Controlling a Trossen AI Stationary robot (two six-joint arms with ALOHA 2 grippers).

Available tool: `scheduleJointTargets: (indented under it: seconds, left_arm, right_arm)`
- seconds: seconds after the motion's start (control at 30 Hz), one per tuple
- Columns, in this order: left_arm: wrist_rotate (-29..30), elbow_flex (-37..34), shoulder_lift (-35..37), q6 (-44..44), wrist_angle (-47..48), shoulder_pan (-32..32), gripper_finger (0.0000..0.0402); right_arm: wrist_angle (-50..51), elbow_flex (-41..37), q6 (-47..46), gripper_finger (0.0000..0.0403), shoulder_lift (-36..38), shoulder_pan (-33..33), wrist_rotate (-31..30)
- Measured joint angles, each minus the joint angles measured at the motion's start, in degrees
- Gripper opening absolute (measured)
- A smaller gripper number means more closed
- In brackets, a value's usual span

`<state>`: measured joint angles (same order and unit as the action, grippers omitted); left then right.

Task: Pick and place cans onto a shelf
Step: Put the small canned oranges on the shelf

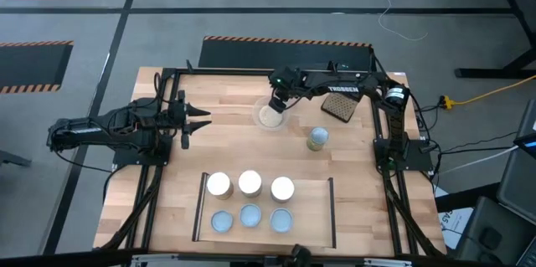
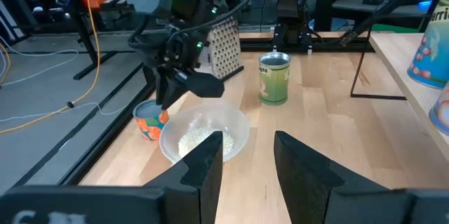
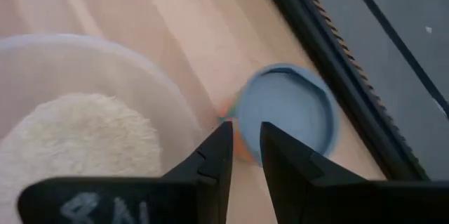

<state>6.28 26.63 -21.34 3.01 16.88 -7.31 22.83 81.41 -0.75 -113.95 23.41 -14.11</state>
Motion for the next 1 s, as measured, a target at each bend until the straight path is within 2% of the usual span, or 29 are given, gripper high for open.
scheduleJointTargets:
  seconds: [0.5,1.0]
  left_arm:
    - [0.0,0.0,-0.02,0.0,0.02,-0.02,0.0121]
    - [0.0,0.0,-0.01,0.0,0.14,-0.01,0.0121]
  right_arm:
    - [0.51,0.0,4.64,0.0078,0.0,0.06,0.94]
    - [2.99,0.0,17.42,0.0078,0.0,0.92,2.18]
